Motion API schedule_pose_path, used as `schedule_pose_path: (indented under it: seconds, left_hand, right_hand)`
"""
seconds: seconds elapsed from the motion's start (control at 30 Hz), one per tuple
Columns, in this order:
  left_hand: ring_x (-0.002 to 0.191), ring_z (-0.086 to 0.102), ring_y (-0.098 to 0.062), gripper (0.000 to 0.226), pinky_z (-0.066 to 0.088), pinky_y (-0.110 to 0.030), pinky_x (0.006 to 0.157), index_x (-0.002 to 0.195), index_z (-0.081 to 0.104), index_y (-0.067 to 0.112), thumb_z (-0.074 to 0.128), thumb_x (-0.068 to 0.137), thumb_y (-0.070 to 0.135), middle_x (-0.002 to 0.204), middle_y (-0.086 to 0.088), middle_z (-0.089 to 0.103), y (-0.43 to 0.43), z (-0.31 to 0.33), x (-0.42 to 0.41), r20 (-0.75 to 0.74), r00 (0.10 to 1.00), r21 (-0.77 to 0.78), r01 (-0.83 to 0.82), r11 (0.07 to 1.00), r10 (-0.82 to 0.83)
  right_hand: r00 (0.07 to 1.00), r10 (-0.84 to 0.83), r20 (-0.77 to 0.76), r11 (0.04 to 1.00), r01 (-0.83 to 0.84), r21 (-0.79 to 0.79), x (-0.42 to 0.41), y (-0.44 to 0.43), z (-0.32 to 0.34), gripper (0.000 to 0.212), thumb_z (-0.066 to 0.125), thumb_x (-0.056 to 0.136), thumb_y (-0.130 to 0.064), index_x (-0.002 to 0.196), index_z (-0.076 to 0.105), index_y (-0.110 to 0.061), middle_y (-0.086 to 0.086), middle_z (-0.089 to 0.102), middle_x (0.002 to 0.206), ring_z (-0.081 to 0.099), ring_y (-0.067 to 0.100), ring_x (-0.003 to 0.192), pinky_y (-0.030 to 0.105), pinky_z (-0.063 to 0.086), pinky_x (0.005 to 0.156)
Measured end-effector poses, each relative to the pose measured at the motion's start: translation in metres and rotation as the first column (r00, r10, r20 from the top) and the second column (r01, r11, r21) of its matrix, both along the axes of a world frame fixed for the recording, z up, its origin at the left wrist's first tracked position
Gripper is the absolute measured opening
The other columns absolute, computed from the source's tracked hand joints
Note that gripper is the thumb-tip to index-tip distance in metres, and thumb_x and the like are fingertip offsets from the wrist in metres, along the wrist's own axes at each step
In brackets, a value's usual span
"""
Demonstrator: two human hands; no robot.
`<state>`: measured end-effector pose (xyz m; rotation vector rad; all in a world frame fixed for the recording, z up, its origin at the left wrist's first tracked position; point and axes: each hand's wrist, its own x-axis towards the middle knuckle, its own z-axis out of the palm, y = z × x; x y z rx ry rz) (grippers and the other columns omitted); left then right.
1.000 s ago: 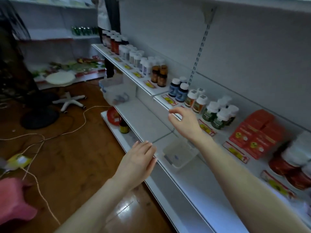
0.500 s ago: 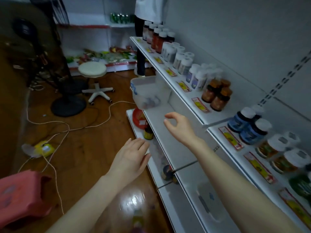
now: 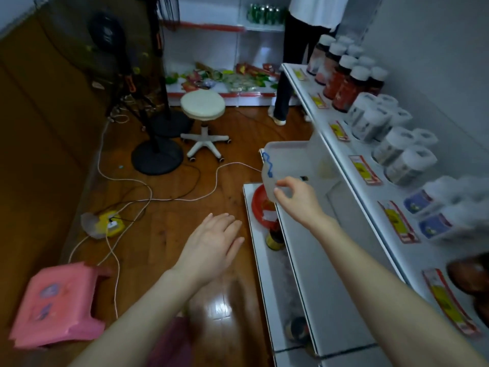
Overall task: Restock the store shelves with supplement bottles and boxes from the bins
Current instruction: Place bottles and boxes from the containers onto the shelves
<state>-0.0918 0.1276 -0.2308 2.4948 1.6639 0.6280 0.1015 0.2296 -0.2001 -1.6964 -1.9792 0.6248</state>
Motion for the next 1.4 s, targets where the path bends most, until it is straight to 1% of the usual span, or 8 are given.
schedule_pose_path:
  seconds: [0.23, 0.4, 0.53, 0.67, 0.8, 0.93, 1.1, 1.4]
  left_hand:
    - [0.100, 0.066, -0.021, 0.045, 0.049, -0.039, 0.089, 0.105, 0.069, 0.011, 0.037, 0.086, 0.037, 0.102, -0.007, 0.070, 0.135, -0.008, -0.050, -0.027, 0.997, -0.031, 0.066, 0.997, -0.067]
    - [0.094, 0.068, -0.024, 0.033, 0.051, -0.042, 0.085, 0.100, 0.071, 0.008, 0.055, 0.081, 0.030, 0.097, -0.010, 0.071, 0.239, -0.006, -0.066, -0.065, 0.986, 0.001, 0.153, 0.988, -0.152]
    - [0.093, 0.068, -0.024, 0.029, 0.050, -0.042, 0.085, 0.101, 0.070, 0.008, 0.073, 0.077, 0.024, 0.096, -0.009, 0.071, 0.305, -0.019, -0.044, -0.057, 0.961, -0.006, 0.269, 0.963, -0.269]
    - [0.087, 0.069, -0.021, 0.032, 0.052, -0.040, 0.082, 0.097, 0.070, 0.009, 0.053, 0.082, 0.032, 0.092, -0.006, 0.071, 0.368, -0.036, -0.014, -0.051, 0.930, -0.039, 0.363, 0.931, -0.364]
    - [0.077, 0.069, -0.023, 0.041, 0.055, -0.033, 0.070, 0.087, 0.071, 0.008, 0.040, 0.079, 0.033, 0.084, -0.007, 0.071, 0.421, -0.053, 0.007, -0.041, 0.902, -0.097, 0.425, 0.900, -0.430]
    - [0.076, 0.067, -0.026, 0.035, 0.048, -0.032, 0.078, 0.088, 0.069, 0.005, 0.046, 0.078, 0.029, 0.084, -0.010, 0.069, 0.466, -0.074, 0.017, -0.021, 0.873, -0.147, 0.480, 0.865, -0.488]
    - [0.081, 0.067, -0.021, 0.032, 0.053, -0.027, 0.071, 0.092, 0.068, 0.009, 0.078, 0.063, 0.019, 0.087, -0.006, 0.069, 0.511, -0.097, 0.033, -0.047, 0.826, -0.223, 0.539, 0.812, -0.561]
    - [0.100, 0.063, -0.039, 0.042, 0.050, -0.049, 0.083, 0.108, 0.062, -0.008, 0.062, 0.082, 0.024, 0.110, -0.025, 0.064, 0.578, -0.189, 0.067, 0.014, 0.679, -0.238, 0.716, 0.657, -0.734]
  right_hand:
    - [0.995, -0.103, -0.007, 0.993, 0.102, -0.066, -0.038, 0.129, -0.010, 0.031, 0.053, 0.091, -0.017, 0.119, 0.059, -0.004, 0.012, 0.060, 0.122, 0.053, 0.023, 0.116, 0.020, 0.035, 0.089]
    - [0.970, -0.244, -0.002, 0.961, 0.241, -0.134, -0.031, 0.195, -0.022, 0.032, 0.054, 0.091, -0.020, 0.119, 0.058, -0.006, 0.012, 0.060, 0.123, 0.059, 0.031, 0.108, 0.040, 0.046, 0.092]
    - [0.932, -0.358, 0.051, 0.915, 0.362, -0.179, -0.004, 0.230, -0.041, 0.032, 0.053, 0.091, -0.017, 0.119, 0.059, -0.004, 0.010, 0.059, 0.123, 0.056, 0.022, 0.108, 0.013, 0.042, 0.082]
    - [0.889, -0.453, 0.066, 0.864, 0.456, -0.214, 0.025, 0.268, -0.065, 0.031, 0.055, 0.088, -0.014, 0.117, 0.060, -0.001, 0.015, 0.061, 0.120, 0.055, 0.027, 0.113, 0.026, 0.038, 0.092]
    - [0.854, -0.510, 0.106, 0.812, 0.518, -0.270, 0.043, 0.294, -0.086, 0.031, 0.054, 0.087, -0.014, 0.115, 0.061, -0.003, 0.013, 0.061, 0.119, 0.055, 0.025, 0.111, 0.021, 0.036, 0.085]
    - [0.821, -0.558, 0.125, 0.761, 0.566, -0.318, 0.047, 0.310, -0.102, 0.028, 0.055, 0.089, -0.013, 0.114, 0.060, -0.002, 0.014, 0.061, 0.117, 0.056, 0.026, 0.108, 0.013, 0.029, 0.071]
    - [0.743, -0.655, 0.142, 0.641, 0.645, -0.417, 0.043, 0.315, -0.125, 0.037, 0.055, 0.091, -0.022, 0.125, 0.053, -0.007, 0.011, 0.056, 0.128, 0.052, 0.024, 0.116, 0.018, 0.035, 0.083]
    - [0.581, -0.791, 0.192, 0.416, 0.740, -0.529, 0.028, 0.331, -0.210, 0.033, 0.056, 0.089, -0.022, 0.115, 0.052, -0.004, 0.015, 0.058, 0.116, 0.054, 0.028, 0.103, 0.026, 0.036, 0.072]
